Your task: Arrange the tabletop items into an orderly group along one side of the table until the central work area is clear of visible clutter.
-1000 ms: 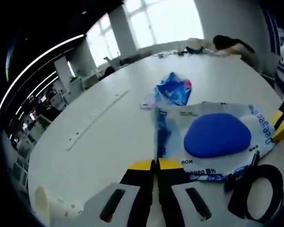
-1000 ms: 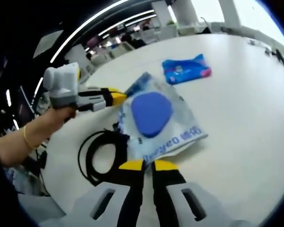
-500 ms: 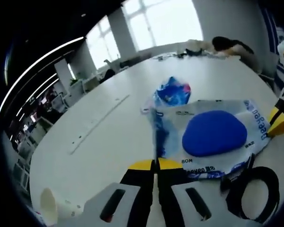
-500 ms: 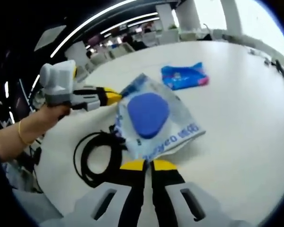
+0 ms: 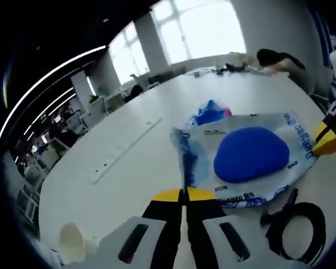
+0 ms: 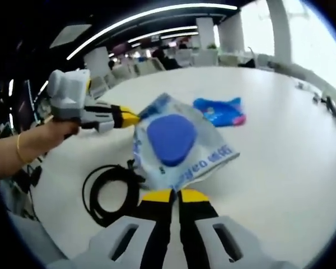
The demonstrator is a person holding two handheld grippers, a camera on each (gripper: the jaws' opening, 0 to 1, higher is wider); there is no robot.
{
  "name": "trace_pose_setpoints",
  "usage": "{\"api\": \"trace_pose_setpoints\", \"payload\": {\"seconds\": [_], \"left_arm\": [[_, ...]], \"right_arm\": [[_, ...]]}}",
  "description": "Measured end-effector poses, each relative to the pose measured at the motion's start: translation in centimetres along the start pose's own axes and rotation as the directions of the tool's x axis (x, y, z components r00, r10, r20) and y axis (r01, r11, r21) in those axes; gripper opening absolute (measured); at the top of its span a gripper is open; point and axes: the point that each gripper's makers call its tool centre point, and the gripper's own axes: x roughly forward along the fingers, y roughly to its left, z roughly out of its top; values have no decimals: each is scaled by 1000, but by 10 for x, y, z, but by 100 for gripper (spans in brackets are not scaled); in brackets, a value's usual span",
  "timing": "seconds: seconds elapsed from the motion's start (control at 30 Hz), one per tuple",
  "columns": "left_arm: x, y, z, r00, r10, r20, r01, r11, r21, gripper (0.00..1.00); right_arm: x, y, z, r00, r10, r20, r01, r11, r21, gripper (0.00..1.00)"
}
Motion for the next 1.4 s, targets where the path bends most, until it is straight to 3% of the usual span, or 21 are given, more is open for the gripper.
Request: {"api": "trace_pose_setpoints", "payload": {"seconds": [0.53,0.77,1.07,1.4], "left_arm": [[-21,17,-11,998,69,-3,-69,996,-51,0],[-34,19,-23,995,102,-19,-103,991,-83,0],[-44,25,-31,990,140,-24,-142,978,-156,0],[-50,29,-44,985,167,-53,-173,971,-167,0]], "right_arm": [[4,0,27,999,18,30,-16,997,-75,0],[8,-3,42,999,23,42,-19,995,-94,0],[20,-3,60,998,38,51,-30,988,-154,0],[38,-3,77,997,58,48,-48,978,-201,0]]}}
